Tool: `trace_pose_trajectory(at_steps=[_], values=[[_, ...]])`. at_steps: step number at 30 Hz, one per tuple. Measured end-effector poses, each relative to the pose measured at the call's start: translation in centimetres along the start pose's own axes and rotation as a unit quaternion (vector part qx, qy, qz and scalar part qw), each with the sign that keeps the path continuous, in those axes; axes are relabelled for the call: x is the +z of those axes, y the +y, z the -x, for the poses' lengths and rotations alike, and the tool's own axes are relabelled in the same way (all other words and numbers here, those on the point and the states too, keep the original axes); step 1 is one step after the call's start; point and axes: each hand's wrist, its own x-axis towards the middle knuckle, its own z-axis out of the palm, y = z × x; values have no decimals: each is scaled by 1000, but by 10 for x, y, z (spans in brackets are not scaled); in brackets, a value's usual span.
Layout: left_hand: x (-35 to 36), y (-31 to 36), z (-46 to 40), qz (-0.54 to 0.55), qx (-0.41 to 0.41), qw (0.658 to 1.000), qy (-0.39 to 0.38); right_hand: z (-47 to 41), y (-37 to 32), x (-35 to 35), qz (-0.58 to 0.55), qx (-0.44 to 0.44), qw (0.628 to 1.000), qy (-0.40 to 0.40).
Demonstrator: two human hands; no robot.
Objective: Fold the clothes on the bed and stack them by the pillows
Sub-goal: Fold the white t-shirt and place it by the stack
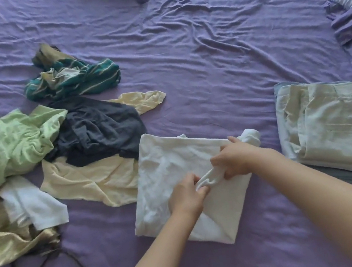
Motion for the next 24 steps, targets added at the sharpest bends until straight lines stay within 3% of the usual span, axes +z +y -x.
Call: trace_pose_trajectory(at_steps=[4, 8, 12, 16, 20, 24], values=[[-13, -4, 11, 39, 20, 999, 3, 11, 28, -19, 91, 15, 996, 7], [-35, -17, 19, 62, 25, 997, -31, 15, 36, -39, 95, 33, 994, 29], [-58, -47, 26, 2, -6, 998, -67, 4, 19, -62, -46, 37, 994, 93], [-80, -78, 32, -25, -46, 996, -75, -21, -18, -84, -184, 0, 968, 171], [-95, -99, 36, -20, -79, 992, -92, -49, -66, -91, -180, 3, 952, 248], [-101, -110, 34, -47, -91, 992, -75, -73, -102, -78, -164, 60, 940, 292]])
